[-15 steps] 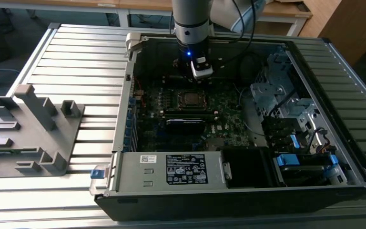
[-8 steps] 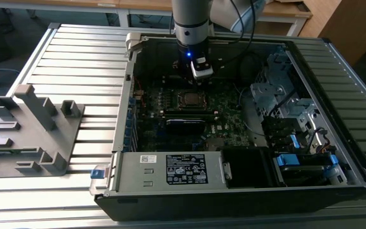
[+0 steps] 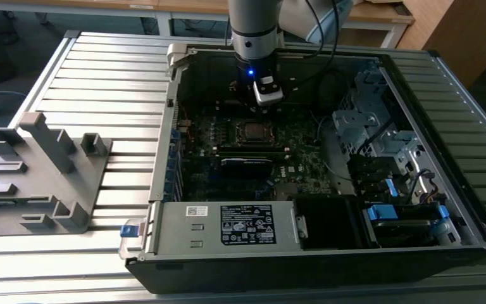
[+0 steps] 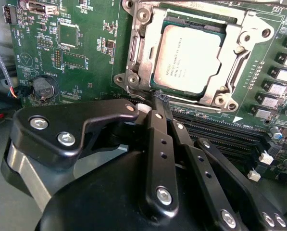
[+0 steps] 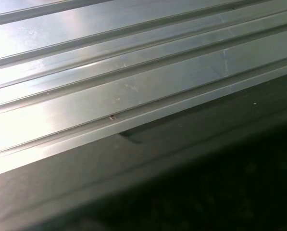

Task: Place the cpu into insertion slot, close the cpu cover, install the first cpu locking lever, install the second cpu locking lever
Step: 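Install the first cpu locking lever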

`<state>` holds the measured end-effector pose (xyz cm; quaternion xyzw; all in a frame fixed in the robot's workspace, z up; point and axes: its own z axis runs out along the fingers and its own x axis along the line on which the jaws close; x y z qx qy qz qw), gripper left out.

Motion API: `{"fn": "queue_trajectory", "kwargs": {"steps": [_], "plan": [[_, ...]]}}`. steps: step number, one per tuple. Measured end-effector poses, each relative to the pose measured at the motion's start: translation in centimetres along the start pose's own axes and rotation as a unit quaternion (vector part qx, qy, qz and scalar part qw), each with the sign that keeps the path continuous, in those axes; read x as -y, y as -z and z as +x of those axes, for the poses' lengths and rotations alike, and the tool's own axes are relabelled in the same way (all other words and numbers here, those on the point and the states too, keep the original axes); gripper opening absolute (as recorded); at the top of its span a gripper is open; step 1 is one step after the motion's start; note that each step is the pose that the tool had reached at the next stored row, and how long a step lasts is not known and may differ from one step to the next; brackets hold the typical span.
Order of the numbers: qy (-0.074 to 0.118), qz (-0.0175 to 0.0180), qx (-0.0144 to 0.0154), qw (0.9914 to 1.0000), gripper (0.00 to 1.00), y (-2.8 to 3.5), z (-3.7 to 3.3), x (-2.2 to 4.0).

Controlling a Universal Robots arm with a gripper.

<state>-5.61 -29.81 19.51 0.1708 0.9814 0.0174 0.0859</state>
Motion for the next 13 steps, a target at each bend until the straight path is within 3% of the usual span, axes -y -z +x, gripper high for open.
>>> {"fn": "queue_trajectory", "kwargs": {"steps": [13], "plan": [[0.0,-0.0001,0.0,1.0,0.11,-0.06,-0.23,-0.22]]}}
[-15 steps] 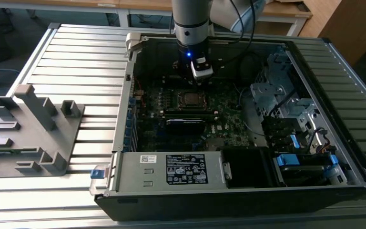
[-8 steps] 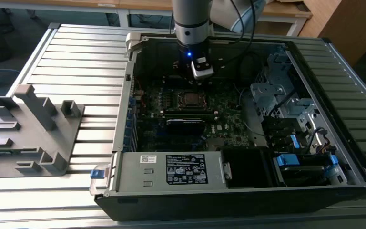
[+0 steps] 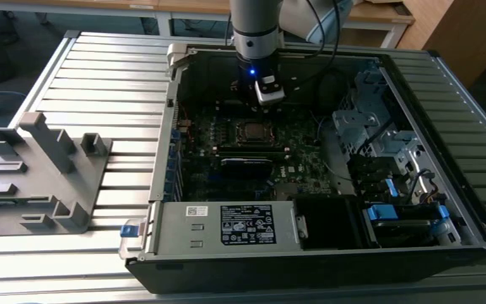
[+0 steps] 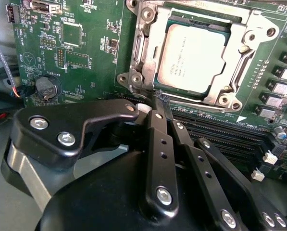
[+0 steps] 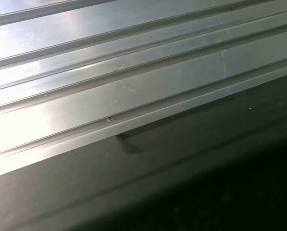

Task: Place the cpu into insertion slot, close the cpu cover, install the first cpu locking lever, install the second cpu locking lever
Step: 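Install the first cpu locking lever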

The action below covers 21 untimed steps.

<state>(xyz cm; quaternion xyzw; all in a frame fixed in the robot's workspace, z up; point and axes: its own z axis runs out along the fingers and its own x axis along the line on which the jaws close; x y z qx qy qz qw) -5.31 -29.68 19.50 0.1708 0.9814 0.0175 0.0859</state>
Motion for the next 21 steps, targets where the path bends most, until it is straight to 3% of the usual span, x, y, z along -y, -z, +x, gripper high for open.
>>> {"fn": "queue_trajectory", "kwargs": {"steps": [21], "plan": [[0.0,0.0,0.0,1.0,0.11,-0.09,-0.48,-0.22]]}}
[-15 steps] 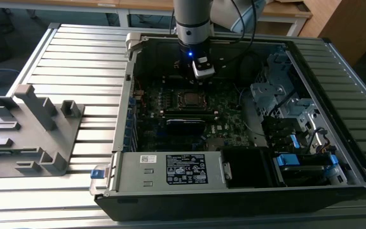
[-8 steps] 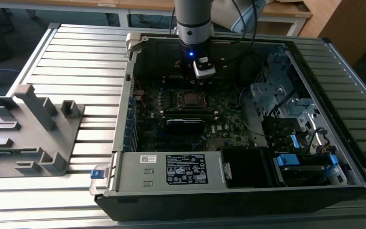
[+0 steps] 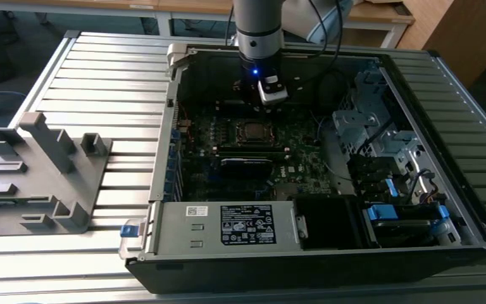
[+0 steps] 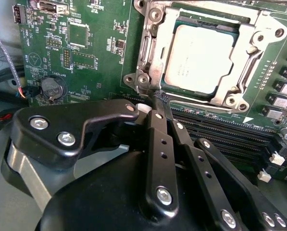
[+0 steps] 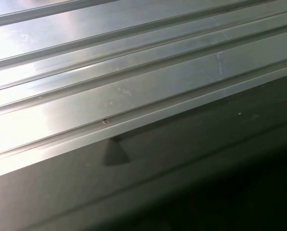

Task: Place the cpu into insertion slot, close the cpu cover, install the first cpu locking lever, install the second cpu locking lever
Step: 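Install the first cpu locking lever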

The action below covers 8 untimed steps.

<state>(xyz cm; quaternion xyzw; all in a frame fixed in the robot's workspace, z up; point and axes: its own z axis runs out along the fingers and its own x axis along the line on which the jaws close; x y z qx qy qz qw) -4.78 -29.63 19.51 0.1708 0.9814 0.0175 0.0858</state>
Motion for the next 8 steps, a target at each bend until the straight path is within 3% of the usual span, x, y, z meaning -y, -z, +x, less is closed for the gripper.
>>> {"fn": "queue_trajectory", "kwargs": {"steps": [4,5,8], "plan": [[0.0,0.0001,0.0,1.0,0.11,-0.03,-0.16,-0.06],[0.0,-0.0012,0.0006,1.0,0.11,-0.11,-0.23,-0.12],[0.0,-0.0001,0.0001,1.0,0.11,-0.08,-0.35,-0.13]]}}
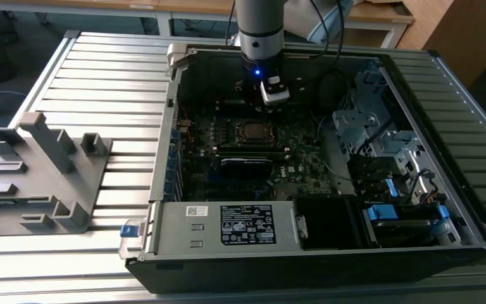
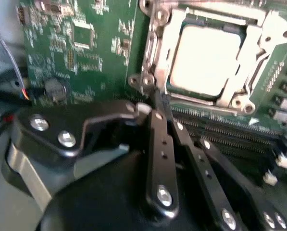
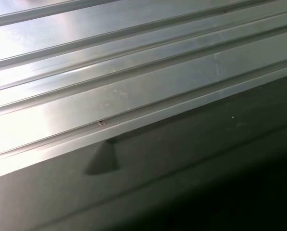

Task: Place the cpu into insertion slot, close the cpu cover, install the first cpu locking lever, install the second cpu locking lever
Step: 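Install the first cpu locking lever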

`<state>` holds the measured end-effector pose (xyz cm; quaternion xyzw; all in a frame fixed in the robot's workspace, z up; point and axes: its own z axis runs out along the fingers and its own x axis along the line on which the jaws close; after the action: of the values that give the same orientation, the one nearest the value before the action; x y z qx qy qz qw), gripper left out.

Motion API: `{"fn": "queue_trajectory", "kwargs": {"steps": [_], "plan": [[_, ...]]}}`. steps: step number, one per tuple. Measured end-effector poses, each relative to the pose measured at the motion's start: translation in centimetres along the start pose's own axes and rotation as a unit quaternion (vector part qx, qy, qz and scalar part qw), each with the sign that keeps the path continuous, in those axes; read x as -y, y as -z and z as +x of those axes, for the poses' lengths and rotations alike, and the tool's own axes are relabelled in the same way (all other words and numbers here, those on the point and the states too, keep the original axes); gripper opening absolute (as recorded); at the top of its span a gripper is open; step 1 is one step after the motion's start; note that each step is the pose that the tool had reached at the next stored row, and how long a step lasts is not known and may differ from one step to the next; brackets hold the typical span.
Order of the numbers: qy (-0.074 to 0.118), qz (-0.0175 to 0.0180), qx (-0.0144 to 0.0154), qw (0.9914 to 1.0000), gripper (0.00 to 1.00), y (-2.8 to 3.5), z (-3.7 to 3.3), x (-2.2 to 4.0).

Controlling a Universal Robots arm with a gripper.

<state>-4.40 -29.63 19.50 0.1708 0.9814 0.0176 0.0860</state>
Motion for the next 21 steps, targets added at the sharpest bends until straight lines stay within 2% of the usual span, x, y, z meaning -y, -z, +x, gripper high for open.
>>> {"fn": "queue_trajectory", "kwargs": {"steps": [3,8,12,13,17,19,21], "plan": [[0.0,0.0002,-0.0002,1.0,0.11,0.06,-0.02,0.0],[0.0,-0.0009,-0.0004,1.0,0.11,0.69,-0.13,-0.05],[0.0,-0.001,-0.0003,1.0,0.11,0.75,-0.12,-0.04],[0.0,-0.0012,0.0003,1.0,0.11,0.75,-0.09,-0.01],[0.001,-0.0041,0.0059,0.99997,0.11,0.57,0.08,0.12],[0.002,-0.0048,0.0077,0.99996,0.11,0.43,0.1,0.15],[0.002,-0.0049,0.0082,0.99995,0.11,0.35,0.14,0.19]]}}
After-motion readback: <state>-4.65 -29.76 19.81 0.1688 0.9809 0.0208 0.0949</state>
